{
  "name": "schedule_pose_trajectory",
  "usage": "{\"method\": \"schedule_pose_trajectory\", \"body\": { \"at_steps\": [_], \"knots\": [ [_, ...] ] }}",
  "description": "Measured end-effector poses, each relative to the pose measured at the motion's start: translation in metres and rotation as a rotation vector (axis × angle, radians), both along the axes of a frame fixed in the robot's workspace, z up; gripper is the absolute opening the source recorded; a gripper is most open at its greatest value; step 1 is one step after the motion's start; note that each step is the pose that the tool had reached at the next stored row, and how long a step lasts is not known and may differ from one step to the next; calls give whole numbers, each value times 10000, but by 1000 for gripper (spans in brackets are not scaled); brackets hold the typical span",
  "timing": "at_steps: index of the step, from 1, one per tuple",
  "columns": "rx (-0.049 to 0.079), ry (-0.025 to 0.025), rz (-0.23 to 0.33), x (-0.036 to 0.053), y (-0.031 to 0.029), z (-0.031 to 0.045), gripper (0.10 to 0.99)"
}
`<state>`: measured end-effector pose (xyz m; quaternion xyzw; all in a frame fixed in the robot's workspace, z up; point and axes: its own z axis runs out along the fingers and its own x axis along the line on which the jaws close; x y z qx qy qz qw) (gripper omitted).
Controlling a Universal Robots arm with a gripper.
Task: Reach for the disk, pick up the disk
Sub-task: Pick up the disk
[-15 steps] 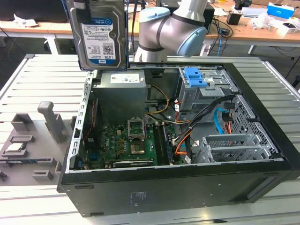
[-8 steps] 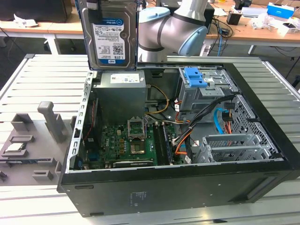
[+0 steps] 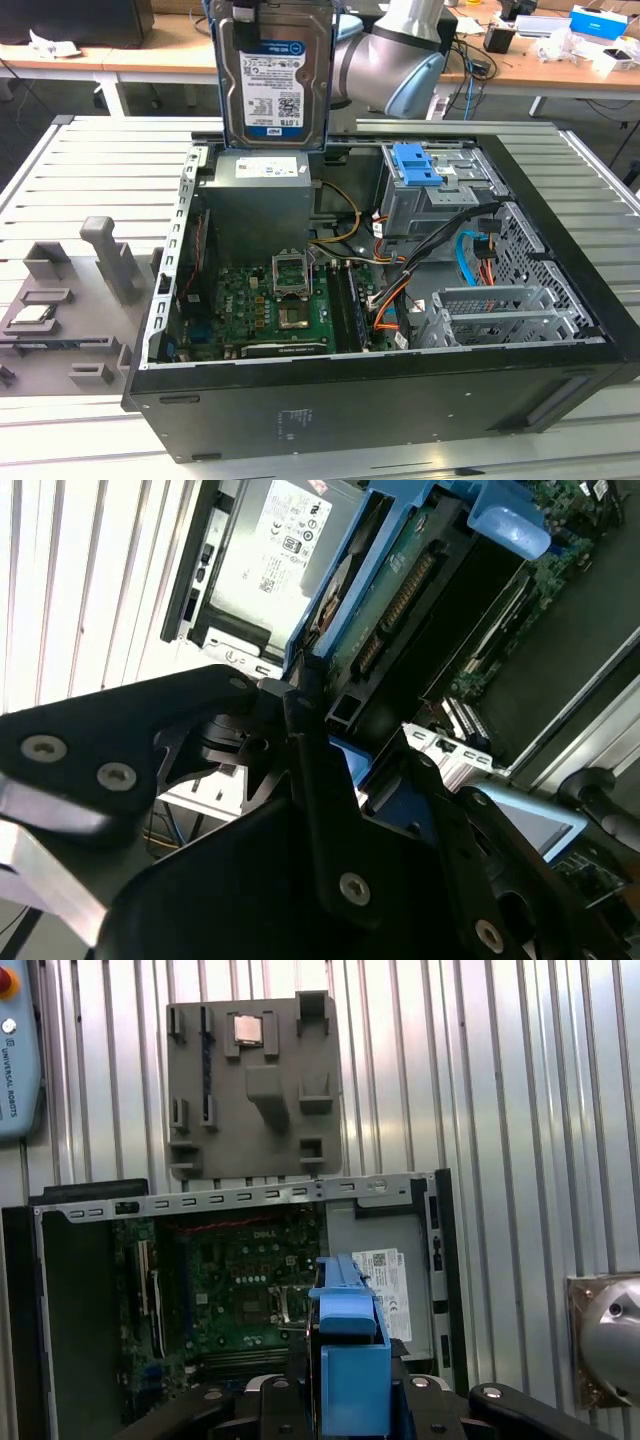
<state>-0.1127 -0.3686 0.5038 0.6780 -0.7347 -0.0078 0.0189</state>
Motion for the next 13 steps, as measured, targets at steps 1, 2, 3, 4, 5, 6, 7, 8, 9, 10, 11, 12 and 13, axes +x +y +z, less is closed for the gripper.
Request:
{"method": "schedule_pose_trajectory", "body": {
  "at_steps": [1,2,3,4,5,6,7,8,9,10,11,12,13],
  "knots": [
    [0,0,1,27,0,0,365],
    [0,0,-1,52,0,0,365],
    [0,0,-2,82,0,0,365],
    [-1,0,-1,103,0,0,365],
    [-1,1,1,146,0,0,365],
    [0,0,0,171,0,0,365],
    [0,0,-1,210,0,0,365],
    [-1,1,-2,237,0,0,365],
    [0,0,-1,262,0,0,365],
    [0,0,-1,318,0,0,365],
    [0,0,-1,366,0,0,365],
    [-1,0,0,401,0,0,365],
    [0,0,1,423,0,0,365]
  ]
}}
